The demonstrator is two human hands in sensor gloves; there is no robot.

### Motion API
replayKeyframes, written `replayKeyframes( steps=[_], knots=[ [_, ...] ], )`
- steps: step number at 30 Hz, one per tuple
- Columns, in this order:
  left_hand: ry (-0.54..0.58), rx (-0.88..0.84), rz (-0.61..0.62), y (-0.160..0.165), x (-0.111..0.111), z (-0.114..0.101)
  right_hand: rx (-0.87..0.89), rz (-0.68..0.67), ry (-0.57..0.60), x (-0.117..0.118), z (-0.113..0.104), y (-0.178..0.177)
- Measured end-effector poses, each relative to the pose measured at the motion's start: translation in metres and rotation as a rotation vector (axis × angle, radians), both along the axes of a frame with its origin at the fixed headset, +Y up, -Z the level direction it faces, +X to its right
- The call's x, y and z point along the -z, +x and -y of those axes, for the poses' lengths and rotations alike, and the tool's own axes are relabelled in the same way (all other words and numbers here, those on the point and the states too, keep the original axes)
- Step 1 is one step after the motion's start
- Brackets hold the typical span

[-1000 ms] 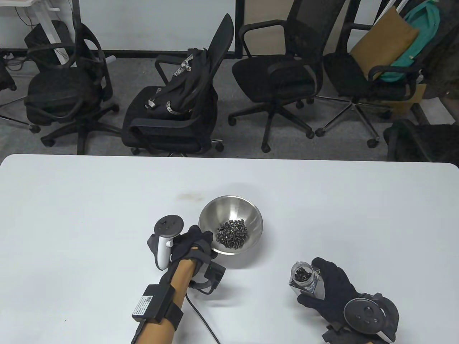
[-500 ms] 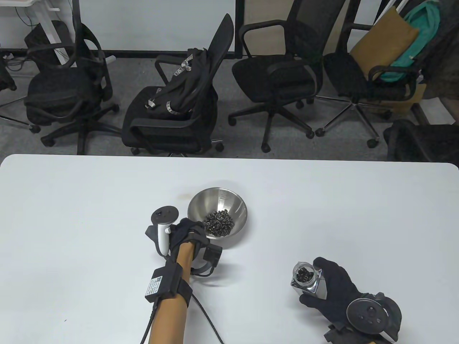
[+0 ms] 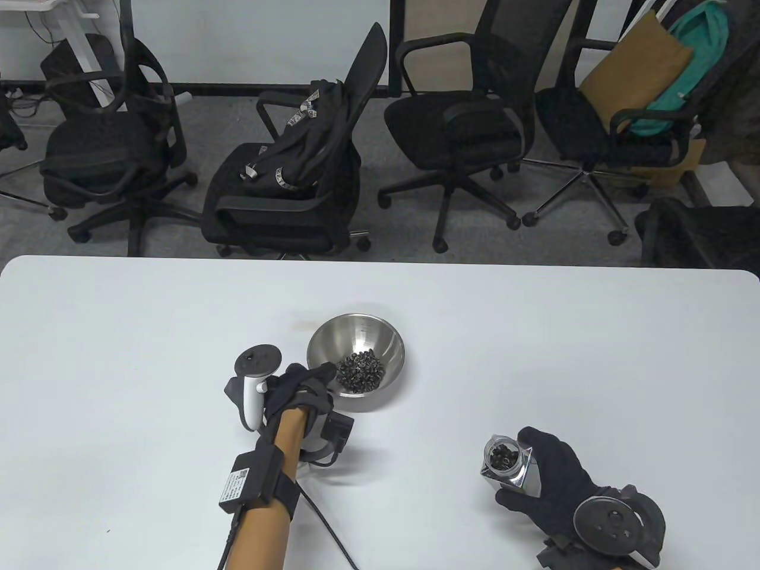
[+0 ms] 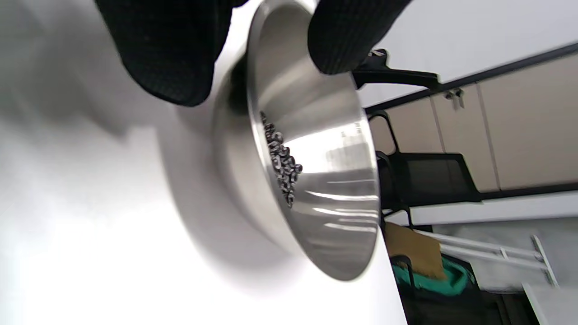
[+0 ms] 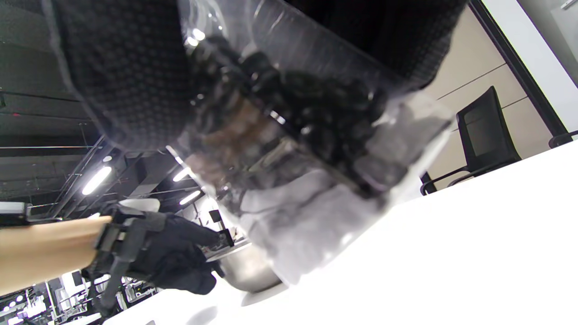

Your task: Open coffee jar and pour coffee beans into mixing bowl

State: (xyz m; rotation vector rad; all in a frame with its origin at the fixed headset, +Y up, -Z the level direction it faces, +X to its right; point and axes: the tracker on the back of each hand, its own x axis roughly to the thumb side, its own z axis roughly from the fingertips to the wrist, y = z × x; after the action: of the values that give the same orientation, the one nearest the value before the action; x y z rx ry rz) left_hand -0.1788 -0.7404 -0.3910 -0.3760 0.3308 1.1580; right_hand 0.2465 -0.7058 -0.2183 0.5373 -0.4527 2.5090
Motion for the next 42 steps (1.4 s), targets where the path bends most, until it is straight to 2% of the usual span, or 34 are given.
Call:
replayKeyframes(
  steps=[2, 5, 8, 11, 14, 17, 24, 29, 35, 42],
  knots=[
    [0.047, 0.100, 0.119, -0.004, -0.005, -0.017, -0.010, -0.004, 0.007, -0.001, 0.000, 0.000],
    [0.147, 0.264, 0.222, -0.008, -0.016, -0.036, -0.020, -0.001, 0.017, -0.001, -0.001, 0.000],
    [0.198, 0.380, 0.366, -0.006, -0.028, -0.043, -0.026, 0.000, 0.022, -0.002, -0.001, 0.000],
    [0.129, 0.595, 0.543, 0.000, -0.042, -0.039, -0.030, 0.000, 0.025, -0.002, -0.001, 0.000],
    [-0.001, 0.808, 0.711, 0.005, -0.050, -0.026, -0.045, -0.002, 0.027, -0.002, -0.001, -0.001],
    [-0.110, 0.909, 0.803, 0.006, -0.055, -0.013, -0.051, -0.004, 0.027, -0.002, 0.000, -0.002],
    [-0.173, 0.958, 0.861, 0.005, -0.058, 0.012, -0.060, -0.001, 0.027, -0.002, 0.000, -0.003],
    [-0.140, 0.968, 0.843, 0.003, -0.057, 0.019, -0.068, -0.002, 0.024, -0.002, 0.000, -0.003],
    [-0.044, 0.902, 0.816, 0.006, -0.059, 0.007, -0.086, -0.002, 0.021, -0.001, 0.000, -0.005],
    [0.141, 0.716, 0.826, 0.039, -0.074, -0.019, -0.120, 0.021, 0.018, -0.001, 0.001, -0.010]
  ],
)
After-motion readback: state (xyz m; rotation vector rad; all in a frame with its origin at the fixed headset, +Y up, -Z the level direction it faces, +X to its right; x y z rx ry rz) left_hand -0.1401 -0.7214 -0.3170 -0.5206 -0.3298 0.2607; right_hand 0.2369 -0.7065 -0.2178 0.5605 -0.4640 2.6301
